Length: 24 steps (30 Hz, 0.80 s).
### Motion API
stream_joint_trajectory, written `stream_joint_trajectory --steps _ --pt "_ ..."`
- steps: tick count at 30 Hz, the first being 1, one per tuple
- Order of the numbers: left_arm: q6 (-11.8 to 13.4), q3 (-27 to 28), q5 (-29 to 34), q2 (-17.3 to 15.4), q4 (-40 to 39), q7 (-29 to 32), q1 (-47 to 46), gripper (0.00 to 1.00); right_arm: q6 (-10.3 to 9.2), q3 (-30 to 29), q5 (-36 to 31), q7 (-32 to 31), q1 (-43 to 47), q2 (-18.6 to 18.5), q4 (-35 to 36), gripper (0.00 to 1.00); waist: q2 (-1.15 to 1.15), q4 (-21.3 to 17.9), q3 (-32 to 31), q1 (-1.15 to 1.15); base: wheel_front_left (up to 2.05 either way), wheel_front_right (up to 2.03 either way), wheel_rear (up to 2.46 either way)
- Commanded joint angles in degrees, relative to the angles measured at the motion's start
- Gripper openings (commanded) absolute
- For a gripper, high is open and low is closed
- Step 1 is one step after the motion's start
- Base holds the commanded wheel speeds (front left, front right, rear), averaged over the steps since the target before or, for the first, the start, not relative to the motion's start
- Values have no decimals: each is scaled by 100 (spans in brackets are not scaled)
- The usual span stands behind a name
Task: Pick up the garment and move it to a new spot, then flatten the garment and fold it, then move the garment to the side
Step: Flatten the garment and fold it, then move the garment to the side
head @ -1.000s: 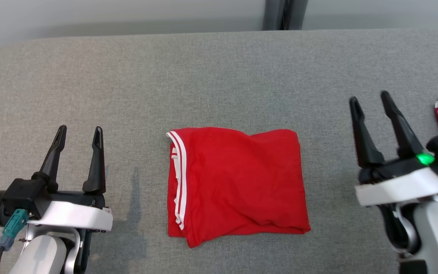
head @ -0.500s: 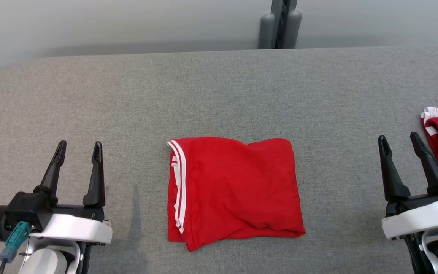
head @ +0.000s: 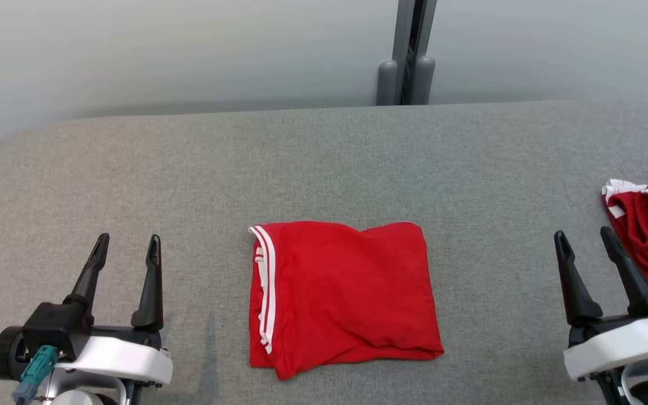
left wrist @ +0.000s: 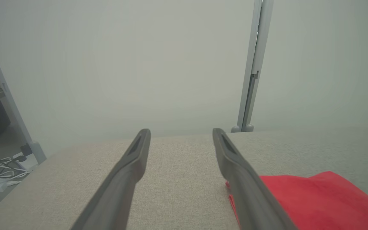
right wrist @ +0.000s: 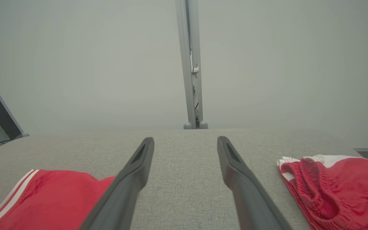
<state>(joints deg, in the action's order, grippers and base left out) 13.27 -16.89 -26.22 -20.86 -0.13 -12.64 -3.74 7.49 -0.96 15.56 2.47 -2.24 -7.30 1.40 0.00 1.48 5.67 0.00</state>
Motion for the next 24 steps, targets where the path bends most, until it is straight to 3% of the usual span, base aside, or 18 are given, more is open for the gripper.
stream_joint_trajectory --steps 1,24 --pt "41 -1 52 -38 -28 5 43 100 0 -9 -27 -32 83 0 17 100 0 -12 -69 0 0 0 0" --pt "207 -149 10 -154 -260 269 478 100 0 -187 -103 -362 604 86 166 100 0 14 -492 0 0 0 0"
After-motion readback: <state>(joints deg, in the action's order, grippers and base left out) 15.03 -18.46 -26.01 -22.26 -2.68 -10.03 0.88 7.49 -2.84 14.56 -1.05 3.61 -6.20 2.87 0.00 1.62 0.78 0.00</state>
